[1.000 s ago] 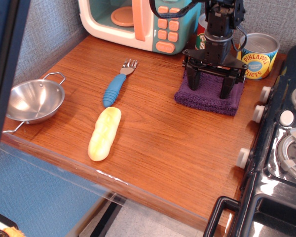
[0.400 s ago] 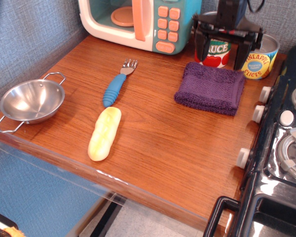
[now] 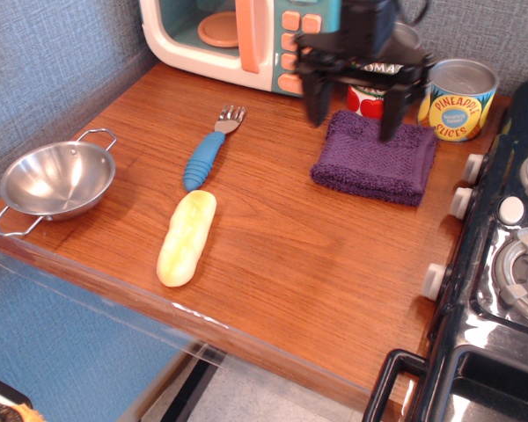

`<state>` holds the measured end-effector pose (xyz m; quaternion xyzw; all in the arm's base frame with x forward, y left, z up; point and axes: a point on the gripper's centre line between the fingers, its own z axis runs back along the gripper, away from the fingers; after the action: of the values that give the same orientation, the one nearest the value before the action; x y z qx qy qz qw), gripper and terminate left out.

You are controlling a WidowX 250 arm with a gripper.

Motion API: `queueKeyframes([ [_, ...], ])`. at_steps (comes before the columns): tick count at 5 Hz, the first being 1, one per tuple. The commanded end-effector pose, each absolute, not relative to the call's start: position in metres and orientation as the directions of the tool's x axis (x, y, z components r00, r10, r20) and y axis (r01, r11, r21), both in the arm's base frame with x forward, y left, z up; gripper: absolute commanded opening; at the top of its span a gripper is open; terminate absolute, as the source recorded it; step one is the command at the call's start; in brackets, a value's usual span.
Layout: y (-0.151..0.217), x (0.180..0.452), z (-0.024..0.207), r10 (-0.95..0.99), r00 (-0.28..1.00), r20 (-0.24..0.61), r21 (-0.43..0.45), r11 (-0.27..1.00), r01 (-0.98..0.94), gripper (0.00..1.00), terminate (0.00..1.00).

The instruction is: Move the purple cloth closer to the cans.

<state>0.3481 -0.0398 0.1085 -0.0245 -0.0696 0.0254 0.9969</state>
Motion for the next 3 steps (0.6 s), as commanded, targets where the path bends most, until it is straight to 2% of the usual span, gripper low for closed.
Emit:
queueKeyframes([
  [1,-0.0271,0.3019,0.1242,0.024,0.970,0.244,-0.042,0.999,-0.014,1.00,0.00],
  [3,-0.0228,0.2964,0.1187,-0.015,0.976,0.217,0.050,0.999,0.005,1.00,0.00],
])
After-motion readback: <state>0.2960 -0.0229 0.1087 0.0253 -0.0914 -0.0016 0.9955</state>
